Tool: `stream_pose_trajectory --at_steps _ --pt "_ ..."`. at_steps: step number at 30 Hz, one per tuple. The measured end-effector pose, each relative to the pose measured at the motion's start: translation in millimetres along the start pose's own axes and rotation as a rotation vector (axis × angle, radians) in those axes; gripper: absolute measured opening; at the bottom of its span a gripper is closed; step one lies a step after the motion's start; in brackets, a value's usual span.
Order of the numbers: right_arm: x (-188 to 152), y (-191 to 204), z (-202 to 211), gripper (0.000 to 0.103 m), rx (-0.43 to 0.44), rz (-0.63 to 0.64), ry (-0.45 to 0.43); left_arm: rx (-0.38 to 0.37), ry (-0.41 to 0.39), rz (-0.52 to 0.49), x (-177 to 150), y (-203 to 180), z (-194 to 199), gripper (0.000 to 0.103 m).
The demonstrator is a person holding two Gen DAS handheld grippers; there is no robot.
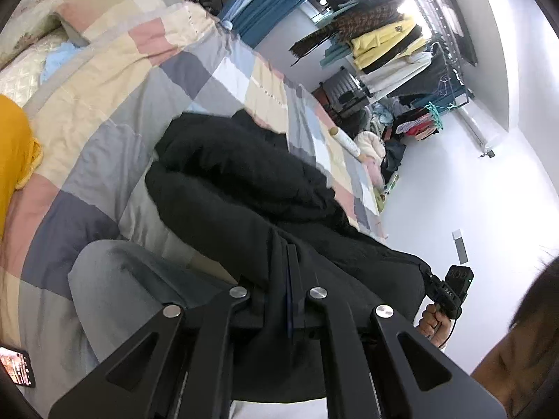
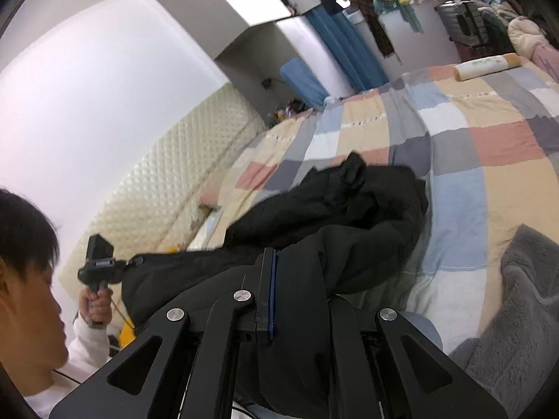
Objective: Fold large clothes
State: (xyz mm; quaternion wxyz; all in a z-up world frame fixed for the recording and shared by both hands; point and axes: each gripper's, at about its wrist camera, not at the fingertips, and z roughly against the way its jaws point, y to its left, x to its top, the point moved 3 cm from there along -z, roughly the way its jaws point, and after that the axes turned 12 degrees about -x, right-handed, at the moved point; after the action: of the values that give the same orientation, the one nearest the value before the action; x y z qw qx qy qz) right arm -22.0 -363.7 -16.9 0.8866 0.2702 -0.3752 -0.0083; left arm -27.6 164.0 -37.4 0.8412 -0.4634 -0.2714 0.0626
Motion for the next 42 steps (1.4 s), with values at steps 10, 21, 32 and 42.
stream_pose_trajectory --at_steps 10,21,32,42 --pt "34.8 -9.4 -15.7 0.004 -0.033 -0.029 -0.040 0.082 0.025 -0.058 35.1 1.5 -16.7 0.006" --pt "86.6 -39.7 -77.3 0.004 -0.126 -0.102 -0.003 0.296 0.100 -0.050 110.7 21.7 -74.1 0.008" --pt "150.0 -79.9 -163.9 0.004 -0.239 -0.185 0.059 0.484 0.051 -0.046 196.3 36.5 -148.7 0.011" --pt "169.6 -135.6 -281.1 0.003 -0.431 -0.216 0.179 0.692 0.031 -0.078 246.0 85.8 -256.6 0.011"
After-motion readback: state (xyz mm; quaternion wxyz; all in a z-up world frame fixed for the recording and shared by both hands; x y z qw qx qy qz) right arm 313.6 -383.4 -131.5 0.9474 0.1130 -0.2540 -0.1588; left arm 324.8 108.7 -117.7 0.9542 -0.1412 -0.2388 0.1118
